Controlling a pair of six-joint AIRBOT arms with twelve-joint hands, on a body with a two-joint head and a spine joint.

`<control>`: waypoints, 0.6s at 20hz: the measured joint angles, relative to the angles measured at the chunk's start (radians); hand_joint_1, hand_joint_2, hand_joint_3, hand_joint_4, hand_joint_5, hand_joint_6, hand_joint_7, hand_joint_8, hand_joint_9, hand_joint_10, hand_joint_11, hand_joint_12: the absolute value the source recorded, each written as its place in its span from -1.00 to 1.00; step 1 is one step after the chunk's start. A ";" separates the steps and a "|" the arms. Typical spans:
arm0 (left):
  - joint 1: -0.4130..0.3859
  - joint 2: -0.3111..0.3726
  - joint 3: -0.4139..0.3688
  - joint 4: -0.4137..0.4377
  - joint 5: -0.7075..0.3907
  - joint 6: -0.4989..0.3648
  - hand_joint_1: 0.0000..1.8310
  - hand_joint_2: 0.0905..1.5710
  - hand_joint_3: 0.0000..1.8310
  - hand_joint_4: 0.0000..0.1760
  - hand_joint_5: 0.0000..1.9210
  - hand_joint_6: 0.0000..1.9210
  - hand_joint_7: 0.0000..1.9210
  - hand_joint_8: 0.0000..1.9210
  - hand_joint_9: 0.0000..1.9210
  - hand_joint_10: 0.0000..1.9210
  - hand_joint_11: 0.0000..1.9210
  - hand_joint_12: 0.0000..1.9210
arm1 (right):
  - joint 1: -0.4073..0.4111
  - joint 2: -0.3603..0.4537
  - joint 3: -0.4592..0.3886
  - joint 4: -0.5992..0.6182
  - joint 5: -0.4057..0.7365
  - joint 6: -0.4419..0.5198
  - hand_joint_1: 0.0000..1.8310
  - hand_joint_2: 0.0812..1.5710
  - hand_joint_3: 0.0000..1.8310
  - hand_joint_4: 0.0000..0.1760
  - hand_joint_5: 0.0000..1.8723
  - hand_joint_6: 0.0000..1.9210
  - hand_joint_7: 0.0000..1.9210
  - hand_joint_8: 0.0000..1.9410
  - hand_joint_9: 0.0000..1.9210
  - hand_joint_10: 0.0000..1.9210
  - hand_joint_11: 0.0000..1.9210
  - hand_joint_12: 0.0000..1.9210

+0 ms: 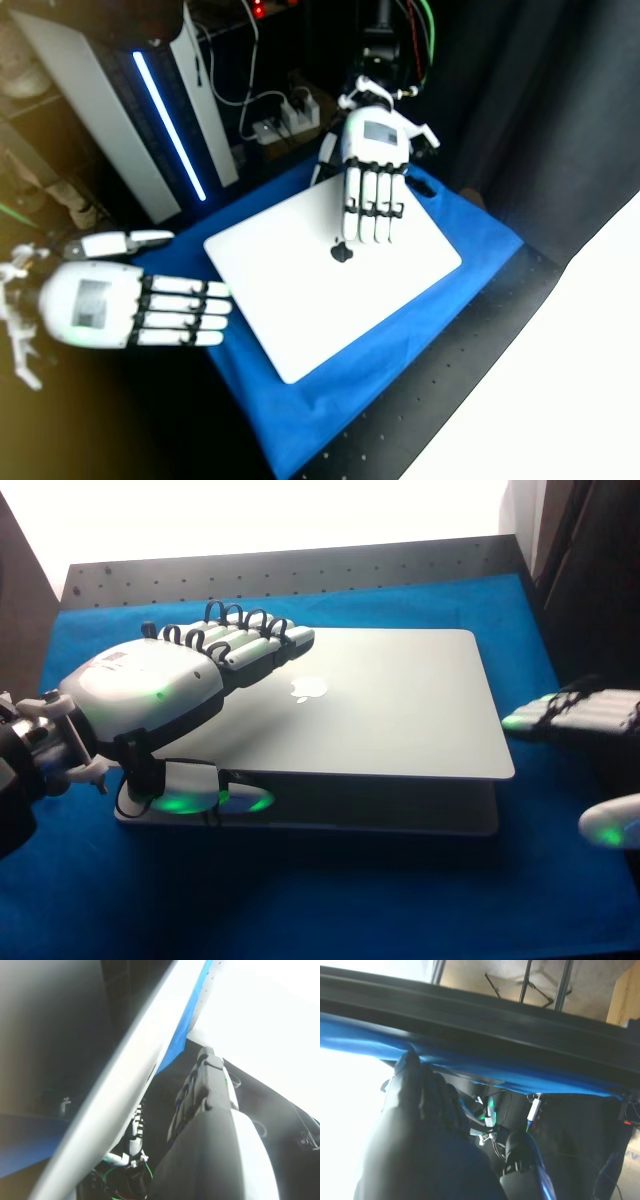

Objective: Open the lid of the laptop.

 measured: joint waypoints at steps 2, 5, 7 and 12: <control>0.006 0.002 -0.005 -0.008 -0.005 0.000 -0.14 0.35 -1.00 -1.00 -1.00 -1.00 -1.00 -1.00 -1.00 -1.00 -1.00 -1.00 | 0.000 0.037 -0.010 0.047 0.002 -0.038 -1.00 0.39 -1.00 -1.00 -1.00 -1.00 -1.00 -1.00 -1.00 -1.00 -1.00 -1.00; 0.009 0.002 -0.005 -0.012 -0.003 0.000 -0.11 0.32 -1.00 -1.00 -1.00 -1.00 -1.00 -1.00 -1.00 -1.00 -1.00 -1.00 | 0.000 0.068 -0.023 0.088 0.007 -0.084 -1.00 0.41 -1.00 -1.00 -1.00 -1.00 -1.00 -1.00 -1.00 -1.00 -1.00 -1.00; 0.009 0.002 -0.005 -0.013 -0.005 0.000 -0.09 0.31 -1.00 -1.00 -1.00 -1.00 -1.00 -1.00 -1.00 -1.00 -1.00 -1.00 | 0.000 0.066 -0.033 0.066 0.005 -0.085 -1.00 0.41 -1.00 -1.00 -1.00 -1.00 -1.00 -1.00 -1.00 -1.00 -1.00 -1.00; 0.009 0.002 -0.005 -0.014 -0.007 0.000 -0.10 0.31 -1.00 -1.00 -1.00 -1.00 -1.00 -1.00 -1.00 -1.00 -1.00 -1.00 | 0.000 0.033 -0.040 -0.018 -0.028 -0.085 -1.00 0.44 -1.00 -1.00 -1.00 -1.00 -1.00 -1.00 -1.00 -1.00 -1.00 -1.00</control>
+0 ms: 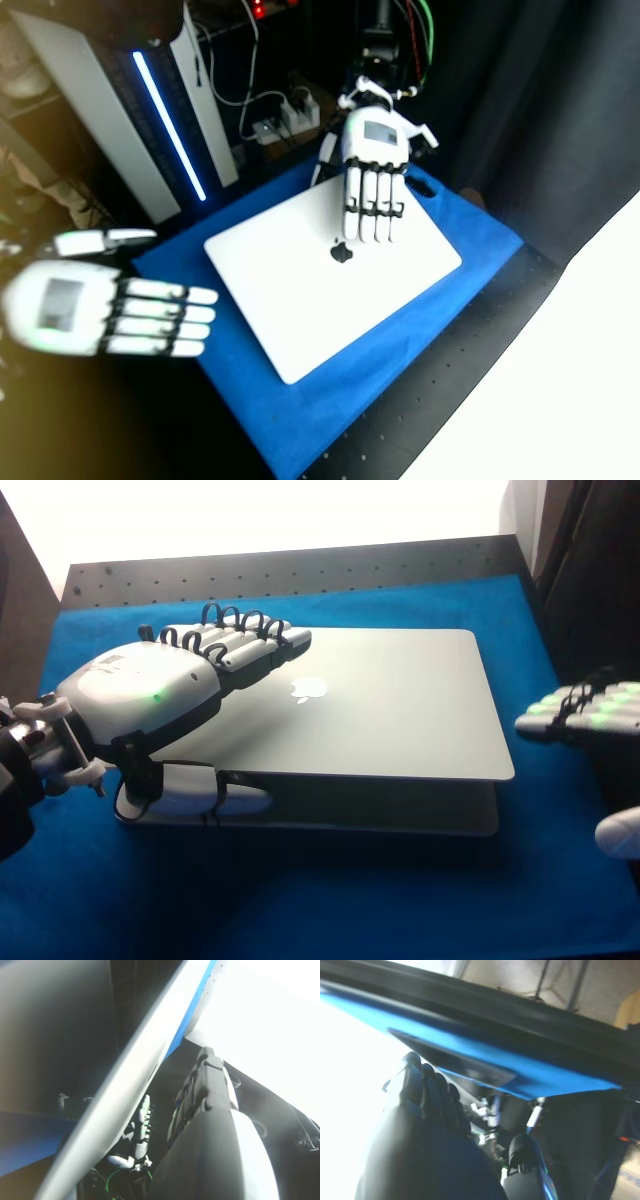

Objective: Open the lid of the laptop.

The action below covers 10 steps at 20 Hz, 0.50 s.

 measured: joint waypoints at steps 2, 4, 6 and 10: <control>0.000 0.000 0.000 0.000 -0.002 0.000 -0.17 0.33 -0.99 -1.00 -1.00 -1.00 -1.00 -1.00 -1.00 -1.00 -1.00 -1.00 | 0.000 -0.007 0.000 -0.005 -0.010 0.003 -1.00 0.45 -0.99 -1.00 -1.00 -1.00 -1.00 -1.00 -1.00 -1.00 -1.00 -1.00; 0.000 0.000 0.000 0.000 -0.003 0.000 -0.20 0.34 -0.99 -0.98 -1.00 -1.00 -1.00 -1.00 -1.00 -1.00 -1.00 -1.00 | 0.000 -0.025 0.002 -0.021 -0.013 0.005 -1.00 0.44 -1.00 -1.00 -1.00 -1.00 -1.00 -1.00 -1.00 -1.00 -1.00 -1.00; 0.000 0.000 0.001 -0.001 -0.009 0.000 -0.23 0.35 -0.99 -0.99 -1.00 -1.00 -1.00 -1.00 -1.00 -1.00 -1.00 -1.00 | 0.003 -0.048 0.001 -0.048 -0.016 0.007 -1.00 0.44 -1.00 -1.00 -1.00 -1.00 -1.00 -1.00 -1.00 -1.00 -1.00 -1.00; -0.002 0.000 0.001 -0.003 -0.014 0.000 -0.25 0.36 -0.99 -0.83 -1.00 -1.00 -1.00 -1.00 -1.00 -1.00 -1.00 -1.00 | 0.091 -0.071 0.010 -0.126 -0.042 0.022 -1.00 0.42 -1.00 -1.00 -1.00 -1.00 -1.00 -1.00 -1.00 -1.00 -1.00 -1.00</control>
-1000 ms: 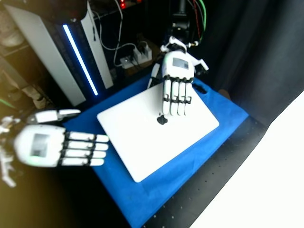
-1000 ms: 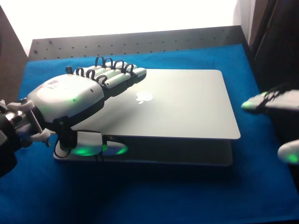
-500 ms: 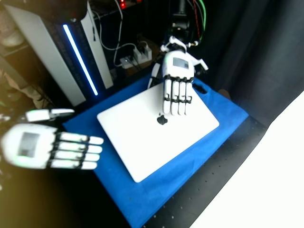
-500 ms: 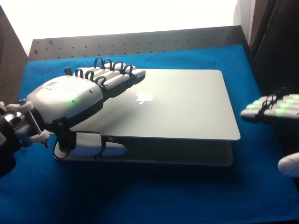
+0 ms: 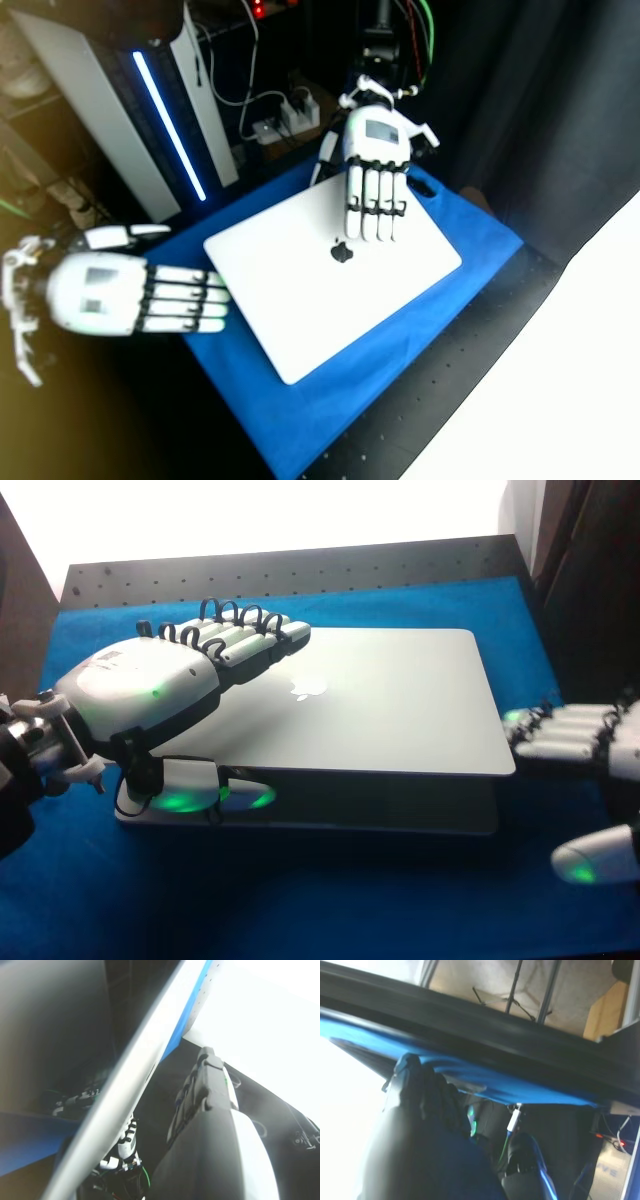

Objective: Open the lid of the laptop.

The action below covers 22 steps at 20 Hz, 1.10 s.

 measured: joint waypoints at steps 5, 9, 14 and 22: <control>-0.001 0.000 0.000 -0.011 -0.003 0.001 -0.26 0.36 -1.00 -0.88 -1.00 -1.00 -1.00 -1.00 -1.00 -1.00 -1.00 -1.00 | 0.023 -0.030 0.016 -0.060 -0.018 0.047 -1.00 0.40 -1.00 -1.00 -1.00 -1.00 -1.00 -1.00 -1.00 -1.00 -1.00 -1.00; -0.001 -0.005 0.006 -0.022 -0.011 0.001 -0.18 0.35 -1.00 -1.00 -1.00 -1.00 -1.00 -1.00 -1.00 -1.00 -1.00 -1.00 | 0.038 -0.049 0.027 -0.073 -0.023 0.049 -1.00 0.38 -1.00 -1.00 -1.00 -1.00 -1.00 -1.00 -1.00 -1.00 -1.00 -1.00; -0.007 -0.006 0.007 -0.028 -0.025 0.001 -0.21 0.35 -1.00 -1.00 -1.00 -1.00 -1.00 -1.00 -1.00 -1.00 -1.00 -1.00 | 0.043 -0.097 0.061 -0.102 -0.006 0.101 -1.00 0.41 -1.00 -1.00 -1.00 -1.00 -1.00 -1.00 -1.00 -1.00 -1.00 -1.00; -0.023 -0.018 0.021 -0.045 -0.045 0.000 -0.12 0.37 -1.00 -1.00 -1.00 -1.00 -1.00 -1.00 -1.00 -1.00 -1.00 -1.00 | 0.045 -0.103 0.061 -0.122 -0.015 0.102 -1.00 0.41 -1.00 -1.00 -1.00 -1.00 -1.00 -1.00 -1.00 -1.00 -1.00 -1.00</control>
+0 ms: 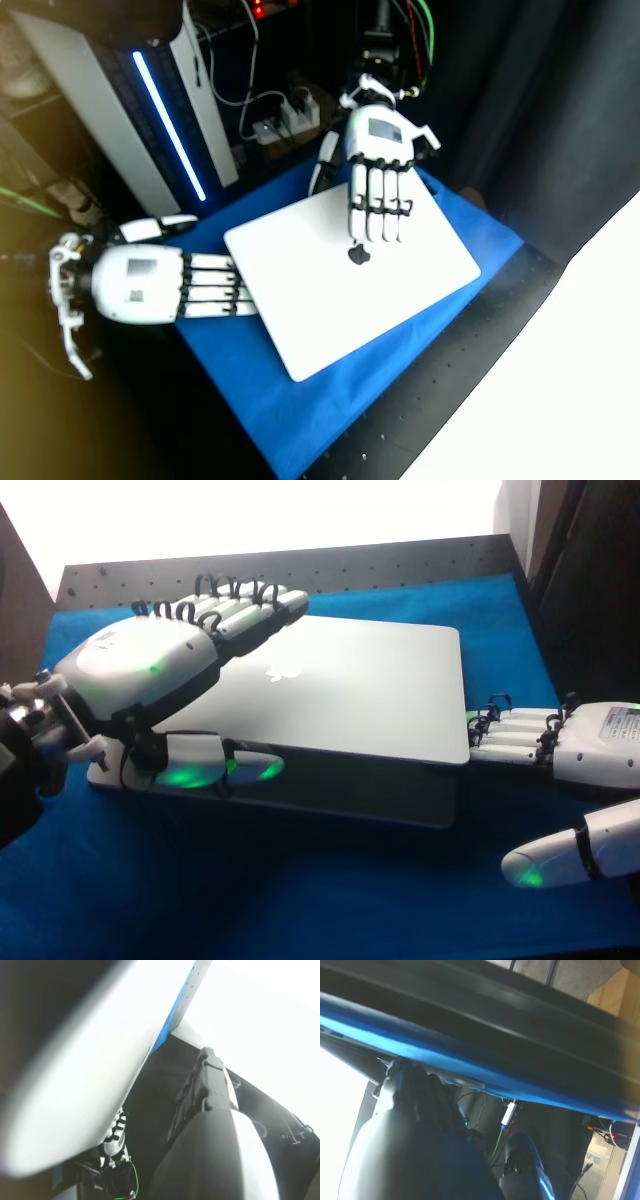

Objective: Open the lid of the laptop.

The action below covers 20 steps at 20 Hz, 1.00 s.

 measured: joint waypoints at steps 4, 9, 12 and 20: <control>-0.025 -0.006 0.013 0.003 -0.002 0.000 0.01 0.34 -1.00 -1.00 -1.00 -1.00 -1.00 -1.00 -1.00 -1.00 -1.00 -1.00 | 0.000 -0.004 0.000 -0.005 -0.003 0.000 -1.00 0.42 -0.99 -1.00 -1.00 -1.00 -1.00 -1.00 -1.00 -1.00 -1.00 -1.00; -0.084 -0.026 0.051 -0.009 -0.002 -0.001 0.00 0.38 -0.99 -0.85 -1.00 -1.00 -1.00 -1.00 -1.00 -1.00 -1.00 -1.00 | 0.000 -0.007 -0.002 -0.011 -0.010 0.000 -1.00 0.43 -1.00 -1.00 -1.00 -1.00 -1.00 -1.00 -1.00 -1.00 -1.00 -1.00; -0.117 -0.044 0.069 -0.019 -0.003 0.000 0.00 0.34 -1.00 -0.91 -1.00 -1.00 -1.00 -1.00 -1.00 -1.00 -1.00 -1.00 | 0.000 -0.013 -0.002 -0.014 -0.012 0.000 -1.00 0.45 -0.99 -1.00 -1.00 -1.00 -1.00 -1.00 -1.00 -1.00 -1.00 -1.00; -0.192 -0.086 0.123 -0.026 0.028 0.000 0.02 0.32 -1.00 -1.00 -1.00 -1.00 -1.00 -1.00 -1.00 -1.00 -1.00 -1.00 | 0.002 -0.015 -0.001 -0.025 -0.013 0.004 -1.00 0.44 -1.00 -1.00 -1.00 -1.00 -1.00 -1.00 -1.00 -1.00 -1.00 -1.00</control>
